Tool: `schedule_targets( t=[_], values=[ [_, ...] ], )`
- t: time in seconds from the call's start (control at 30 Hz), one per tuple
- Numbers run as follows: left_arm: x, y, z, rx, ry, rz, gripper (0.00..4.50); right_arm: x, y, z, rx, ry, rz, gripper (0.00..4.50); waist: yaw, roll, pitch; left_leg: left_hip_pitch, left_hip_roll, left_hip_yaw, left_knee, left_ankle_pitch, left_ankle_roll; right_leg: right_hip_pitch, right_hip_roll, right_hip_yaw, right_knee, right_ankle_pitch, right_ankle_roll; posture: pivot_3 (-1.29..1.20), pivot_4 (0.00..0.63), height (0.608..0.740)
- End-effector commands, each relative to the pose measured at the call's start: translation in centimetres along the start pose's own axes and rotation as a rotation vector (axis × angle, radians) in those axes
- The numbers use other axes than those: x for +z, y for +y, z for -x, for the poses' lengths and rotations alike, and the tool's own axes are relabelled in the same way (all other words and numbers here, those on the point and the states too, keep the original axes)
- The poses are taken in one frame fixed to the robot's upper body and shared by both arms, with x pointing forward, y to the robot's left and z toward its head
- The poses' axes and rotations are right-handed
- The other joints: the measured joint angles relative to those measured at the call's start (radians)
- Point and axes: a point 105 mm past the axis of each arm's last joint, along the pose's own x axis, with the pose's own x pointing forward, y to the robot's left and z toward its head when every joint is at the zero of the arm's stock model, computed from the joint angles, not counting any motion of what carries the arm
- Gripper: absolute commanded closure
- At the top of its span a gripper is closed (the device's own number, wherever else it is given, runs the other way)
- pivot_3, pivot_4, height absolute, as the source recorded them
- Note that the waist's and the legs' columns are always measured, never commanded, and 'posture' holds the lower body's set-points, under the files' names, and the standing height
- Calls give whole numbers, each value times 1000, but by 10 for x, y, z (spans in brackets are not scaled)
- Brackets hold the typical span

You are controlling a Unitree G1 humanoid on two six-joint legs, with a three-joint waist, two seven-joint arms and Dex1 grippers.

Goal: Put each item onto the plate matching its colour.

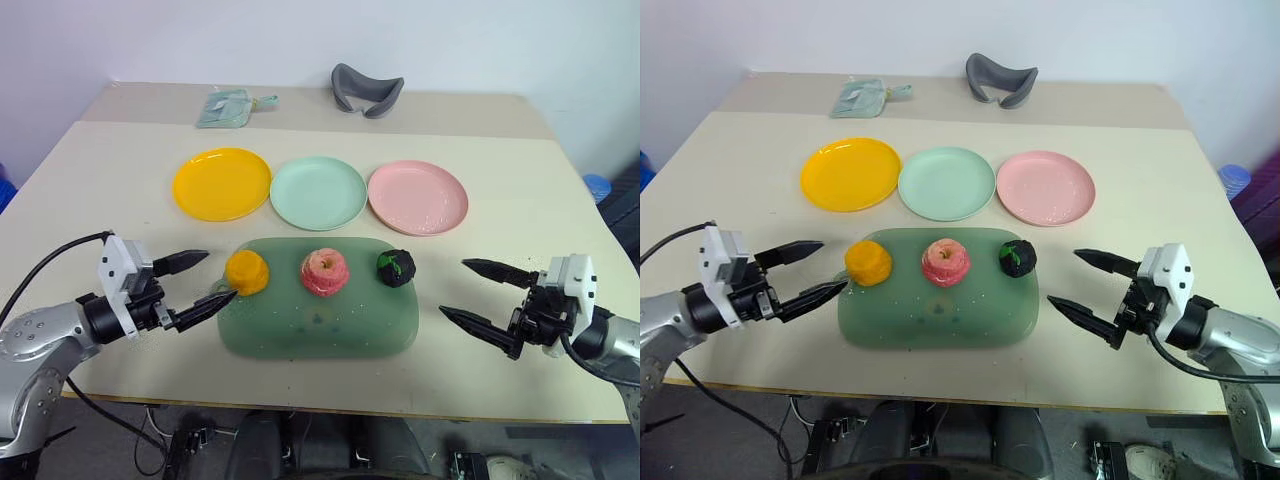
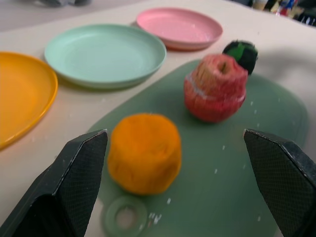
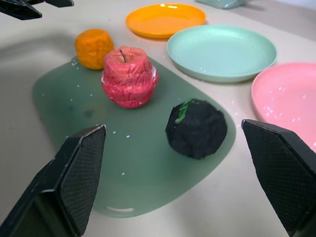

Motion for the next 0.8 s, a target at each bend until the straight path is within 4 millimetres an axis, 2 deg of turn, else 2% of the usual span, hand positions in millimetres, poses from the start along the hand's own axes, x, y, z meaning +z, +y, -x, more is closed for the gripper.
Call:
schedule_targets(
  t=[0.03, 0.5, 0.63, 0.8],
  values=[
    [5, 3, 7, 6, -4, -42, 0, 5, 0, -3, 13, -15, 39, 26, 0, 0, 0, 0, 0, 0, 0, 0, 0, 0, 0, 0, 0, 0, 0, 0, 150, 740],
    [0, 10, -2, 46, -35, -67, 0, 11, 7, -25, 76, -76, 52, 26, 0, 0, 0, 0, 0, 0, 0, 0, 0, 0, 0, 0, 0, 0, 0, 0, 150, 740],
    [-1, 11, -8, 80, -51, -84, 0, 19, 9, -36, 131, -93, 96, 26, -2, 0, 0, 0, 0, 0, 0, 0, 0, 0, 0, 0, 0, 0, 0, 0, 150, 740],
    [-6, 11, -23, 78, -10, -37, 0, 33, 17, -61, 286, -105, 175, 26, -1, 0, 0, 0, 0, 0, 1, 0, 0, 0, 0, 0, 1, 0, 0, 0, 150, 740]
  ],
)
